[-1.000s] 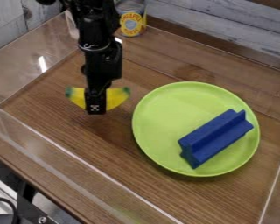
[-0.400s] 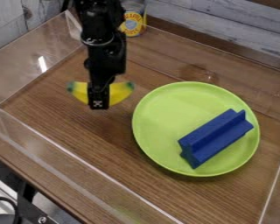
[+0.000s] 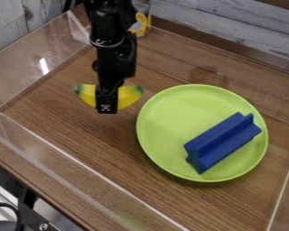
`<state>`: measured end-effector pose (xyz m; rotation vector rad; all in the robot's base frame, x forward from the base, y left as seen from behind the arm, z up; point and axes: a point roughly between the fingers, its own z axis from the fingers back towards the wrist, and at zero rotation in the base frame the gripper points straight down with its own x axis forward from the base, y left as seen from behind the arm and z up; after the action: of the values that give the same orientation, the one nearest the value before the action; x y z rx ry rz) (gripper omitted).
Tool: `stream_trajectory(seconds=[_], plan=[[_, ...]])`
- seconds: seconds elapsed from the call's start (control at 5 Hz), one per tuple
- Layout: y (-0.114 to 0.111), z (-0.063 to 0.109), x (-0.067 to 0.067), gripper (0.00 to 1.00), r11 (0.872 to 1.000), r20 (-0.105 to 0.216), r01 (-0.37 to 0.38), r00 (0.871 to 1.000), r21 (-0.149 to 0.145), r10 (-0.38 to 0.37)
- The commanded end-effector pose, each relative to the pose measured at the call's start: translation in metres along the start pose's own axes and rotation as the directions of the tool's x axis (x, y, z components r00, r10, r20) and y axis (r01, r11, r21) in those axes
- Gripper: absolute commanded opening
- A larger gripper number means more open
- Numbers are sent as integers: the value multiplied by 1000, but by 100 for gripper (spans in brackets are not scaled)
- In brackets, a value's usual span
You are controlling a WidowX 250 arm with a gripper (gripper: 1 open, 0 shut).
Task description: Put the banana in the green plate
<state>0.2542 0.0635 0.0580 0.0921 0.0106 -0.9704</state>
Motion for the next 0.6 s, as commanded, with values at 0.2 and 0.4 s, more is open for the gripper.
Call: stream_trajectory(seconds=[0.2, 0.4], plan=[[8, 11, 7, 0, 996, 35, 23, 999, 82, -26], [9, 9, 9, 0, 995, 41, 32, 998, 93, -36]])
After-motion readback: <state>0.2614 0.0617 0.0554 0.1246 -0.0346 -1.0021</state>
